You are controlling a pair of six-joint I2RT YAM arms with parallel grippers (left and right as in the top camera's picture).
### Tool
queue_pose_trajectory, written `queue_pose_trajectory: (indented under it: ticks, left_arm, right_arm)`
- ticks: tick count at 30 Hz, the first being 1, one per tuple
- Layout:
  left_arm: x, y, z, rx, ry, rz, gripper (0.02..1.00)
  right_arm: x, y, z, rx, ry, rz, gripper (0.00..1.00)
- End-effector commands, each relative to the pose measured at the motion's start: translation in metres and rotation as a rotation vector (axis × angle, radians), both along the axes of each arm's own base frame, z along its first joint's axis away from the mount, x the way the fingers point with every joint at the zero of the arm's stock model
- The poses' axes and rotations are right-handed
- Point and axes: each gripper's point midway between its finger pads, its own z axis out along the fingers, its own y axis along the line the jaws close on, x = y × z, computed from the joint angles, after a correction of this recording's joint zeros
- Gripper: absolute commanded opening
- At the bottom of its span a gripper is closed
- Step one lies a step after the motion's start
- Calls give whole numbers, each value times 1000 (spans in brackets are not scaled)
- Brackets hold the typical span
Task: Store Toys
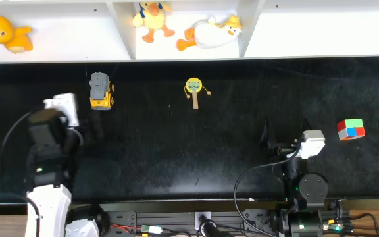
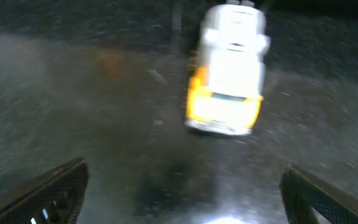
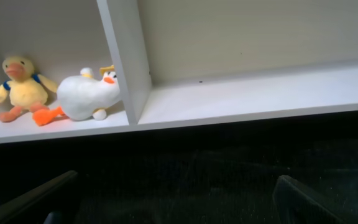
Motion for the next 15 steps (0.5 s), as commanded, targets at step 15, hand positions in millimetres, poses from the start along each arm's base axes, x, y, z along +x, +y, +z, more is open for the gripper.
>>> queue_pose_trajectory:
  ticks: [15]
  left_arm:
    - [61, -17, -16, 3, 42, 6, 998]
  right_arm:
    - [0, 3, -4, 7, 1, 15, 996]
